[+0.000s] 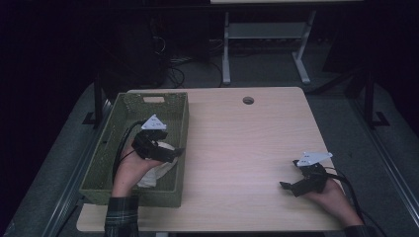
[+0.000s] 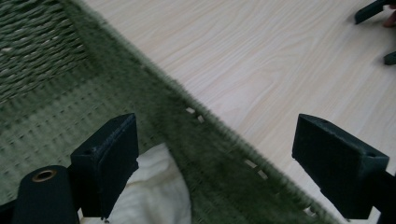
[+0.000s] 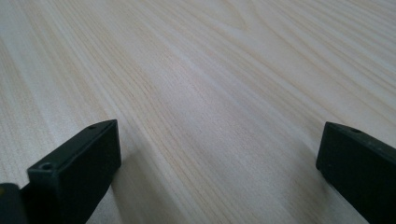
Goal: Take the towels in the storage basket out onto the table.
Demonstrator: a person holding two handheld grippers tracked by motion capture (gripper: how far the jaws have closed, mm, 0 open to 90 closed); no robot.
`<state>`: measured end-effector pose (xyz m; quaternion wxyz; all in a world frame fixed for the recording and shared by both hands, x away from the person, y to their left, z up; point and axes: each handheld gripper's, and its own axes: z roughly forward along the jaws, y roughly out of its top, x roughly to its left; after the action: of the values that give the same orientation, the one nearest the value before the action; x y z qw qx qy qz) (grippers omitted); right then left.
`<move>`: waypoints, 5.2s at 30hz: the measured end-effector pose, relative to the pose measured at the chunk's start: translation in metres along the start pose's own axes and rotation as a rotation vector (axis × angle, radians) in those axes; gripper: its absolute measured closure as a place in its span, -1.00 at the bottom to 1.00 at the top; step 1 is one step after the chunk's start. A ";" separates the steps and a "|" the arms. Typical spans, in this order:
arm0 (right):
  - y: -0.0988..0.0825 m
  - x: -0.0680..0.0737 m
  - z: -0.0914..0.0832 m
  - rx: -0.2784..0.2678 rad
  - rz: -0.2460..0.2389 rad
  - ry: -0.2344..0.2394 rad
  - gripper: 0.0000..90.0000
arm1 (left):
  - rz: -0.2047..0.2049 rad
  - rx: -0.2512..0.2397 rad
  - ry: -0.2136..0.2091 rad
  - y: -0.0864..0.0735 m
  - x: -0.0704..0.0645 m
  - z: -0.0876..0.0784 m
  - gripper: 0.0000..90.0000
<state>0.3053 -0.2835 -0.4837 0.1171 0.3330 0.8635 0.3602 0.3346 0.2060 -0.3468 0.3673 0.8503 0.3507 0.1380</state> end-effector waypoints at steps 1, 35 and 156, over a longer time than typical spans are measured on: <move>0.000 0.000 0.000 0.000 0.000 0.000 -1.00 | 0.000 0.000 0.000 0.000 0.000 0.000 -0.69; 0.000 0.000 0.000 0.000 0.000 0.000 -1.00 | -0.120 0.225 0.154 -0.058 0.045 0.030 -0.69; 0.000 0.000 0.000 -0.001 0.003 -0.003 -1.00 | -0.050 -0.348 -0.237 0.056 -0.010 -0.035 0.76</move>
<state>0.3057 -0.2831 -0.4838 0.1182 0.3348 0.8628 0.3600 0.3380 0.1899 -0.2818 0.5508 0.7753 0.2967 0.0865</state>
